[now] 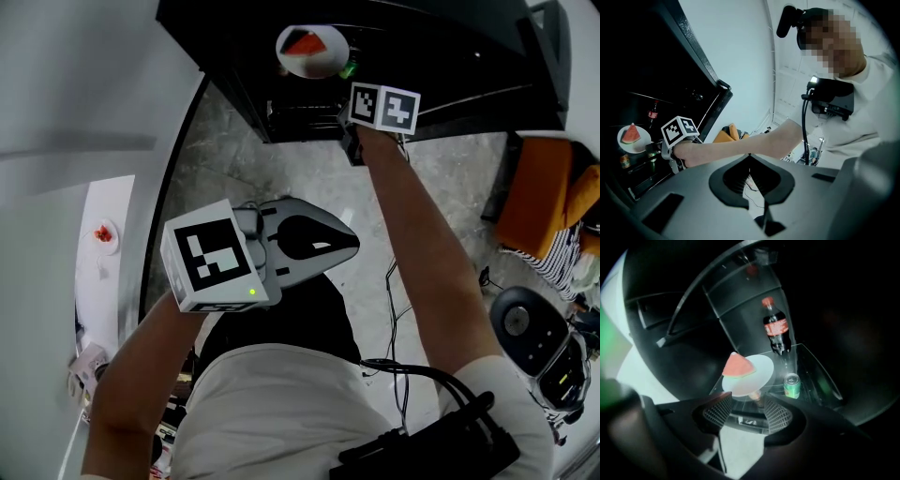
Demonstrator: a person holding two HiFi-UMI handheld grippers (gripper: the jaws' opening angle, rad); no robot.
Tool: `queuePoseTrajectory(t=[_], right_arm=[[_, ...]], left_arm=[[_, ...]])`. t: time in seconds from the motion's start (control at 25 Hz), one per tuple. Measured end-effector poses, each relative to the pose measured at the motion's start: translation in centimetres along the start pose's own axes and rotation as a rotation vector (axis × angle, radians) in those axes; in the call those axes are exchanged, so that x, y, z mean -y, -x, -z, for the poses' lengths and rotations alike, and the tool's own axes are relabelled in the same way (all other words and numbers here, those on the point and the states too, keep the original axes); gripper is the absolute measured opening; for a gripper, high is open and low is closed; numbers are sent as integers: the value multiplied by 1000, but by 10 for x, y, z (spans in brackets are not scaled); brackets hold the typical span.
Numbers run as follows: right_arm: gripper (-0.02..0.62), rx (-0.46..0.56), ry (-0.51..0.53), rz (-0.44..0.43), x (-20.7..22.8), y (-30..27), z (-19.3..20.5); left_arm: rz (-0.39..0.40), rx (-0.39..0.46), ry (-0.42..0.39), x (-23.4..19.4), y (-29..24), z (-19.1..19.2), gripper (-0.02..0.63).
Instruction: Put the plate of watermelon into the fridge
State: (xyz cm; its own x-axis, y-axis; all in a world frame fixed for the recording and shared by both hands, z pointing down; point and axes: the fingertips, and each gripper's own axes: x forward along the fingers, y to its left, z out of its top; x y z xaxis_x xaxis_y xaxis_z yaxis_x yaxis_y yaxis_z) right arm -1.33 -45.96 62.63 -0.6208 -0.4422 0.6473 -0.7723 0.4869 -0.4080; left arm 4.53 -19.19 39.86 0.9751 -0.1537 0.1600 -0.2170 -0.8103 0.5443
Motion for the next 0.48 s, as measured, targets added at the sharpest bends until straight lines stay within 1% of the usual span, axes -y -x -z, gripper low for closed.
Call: queuePoseTrajectory(t=[0.16, 0.32, 0.4, 0.48], right_arm=[[227, -6, 33, -5, -14, 30, 11], [218, -1, 65, -13, -34, 68, 26], [192, 0, 85, -19, -48, 89, 34], [143, -1, 107, -26, -63, 109, 42]], left_arm=[[27, -10, -21, 27, -3, 2, 12], [64, -21, -53, 65, -3, 8, 12], [86, -27, -74, 85, -2, 11, 12], [106, -28, -93, 103, 0, 13, 12]])
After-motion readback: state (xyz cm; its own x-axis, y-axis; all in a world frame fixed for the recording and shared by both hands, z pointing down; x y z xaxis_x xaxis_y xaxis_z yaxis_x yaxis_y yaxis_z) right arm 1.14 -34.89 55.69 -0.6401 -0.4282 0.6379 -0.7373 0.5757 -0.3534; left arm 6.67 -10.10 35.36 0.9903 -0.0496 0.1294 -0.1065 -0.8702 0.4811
